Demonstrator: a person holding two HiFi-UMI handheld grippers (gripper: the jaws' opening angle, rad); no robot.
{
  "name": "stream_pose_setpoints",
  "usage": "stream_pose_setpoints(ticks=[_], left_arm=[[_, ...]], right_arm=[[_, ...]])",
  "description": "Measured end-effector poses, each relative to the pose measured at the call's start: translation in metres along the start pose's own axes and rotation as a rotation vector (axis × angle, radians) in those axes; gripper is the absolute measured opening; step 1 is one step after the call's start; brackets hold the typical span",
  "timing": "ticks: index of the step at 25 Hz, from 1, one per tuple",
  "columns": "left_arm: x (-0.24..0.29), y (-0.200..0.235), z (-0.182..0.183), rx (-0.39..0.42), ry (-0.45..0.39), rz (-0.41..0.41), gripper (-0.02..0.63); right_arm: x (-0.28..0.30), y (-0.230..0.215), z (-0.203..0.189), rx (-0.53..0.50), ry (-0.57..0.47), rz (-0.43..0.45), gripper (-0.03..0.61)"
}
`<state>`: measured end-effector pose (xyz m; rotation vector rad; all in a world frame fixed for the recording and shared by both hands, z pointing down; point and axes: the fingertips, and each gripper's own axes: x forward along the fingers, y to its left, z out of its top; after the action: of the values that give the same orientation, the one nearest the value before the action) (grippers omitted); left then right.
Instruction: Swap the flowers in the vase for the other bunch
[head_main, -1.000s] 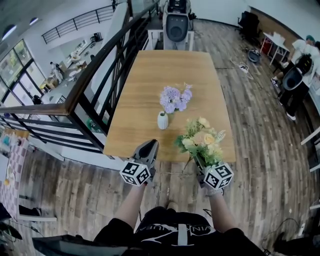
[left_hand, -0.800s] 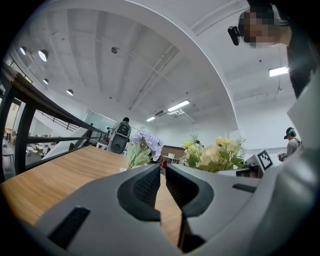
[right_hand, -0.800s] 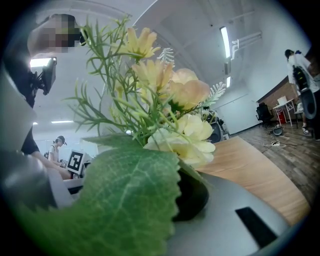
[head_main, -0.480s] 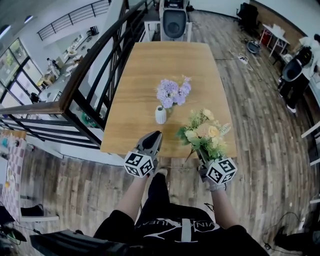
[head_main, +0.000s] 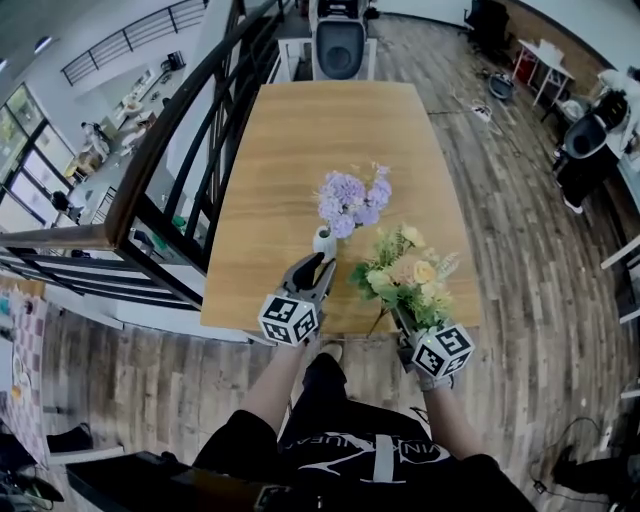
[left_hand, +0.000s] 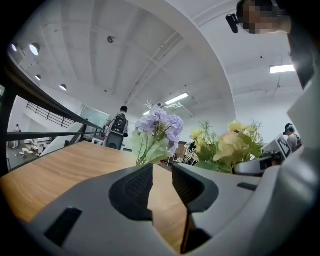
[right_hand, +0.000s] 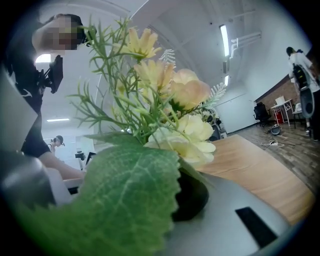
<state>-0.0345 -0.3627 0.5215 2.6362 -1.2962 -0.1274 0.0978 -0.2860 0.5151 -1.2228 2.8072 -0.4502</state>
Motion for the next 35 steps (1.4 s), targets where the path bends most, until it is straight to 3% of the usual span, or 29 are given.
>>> stream_pose_setpoints(ticks=[6,19,32,35], left_arm=[[0.024,0.027,-0.001,-0.002,0.001,-0.013,0.137],[0.063,0.042,-0.012,0.087,0.055,-0.039,0.179],[0.079,0.048,-0.015,0.114,0.059,-0.016,0.176],[0.079,0.050,-0.014,0.125,0.053,-0.001,0.145]], right_arm=[[0.017,-0.006,-0.005,0.011,-0.002,-0.025,0.058],[0.032,-0.017,0.000,0.002,-0.007,-0.038,0.058],[0.032,-0.025,0.005,0.002,-0.021,-0.053,0.058],[0.031,-0.027,0.004,0.009,-0.023,-0.058,0.058]])
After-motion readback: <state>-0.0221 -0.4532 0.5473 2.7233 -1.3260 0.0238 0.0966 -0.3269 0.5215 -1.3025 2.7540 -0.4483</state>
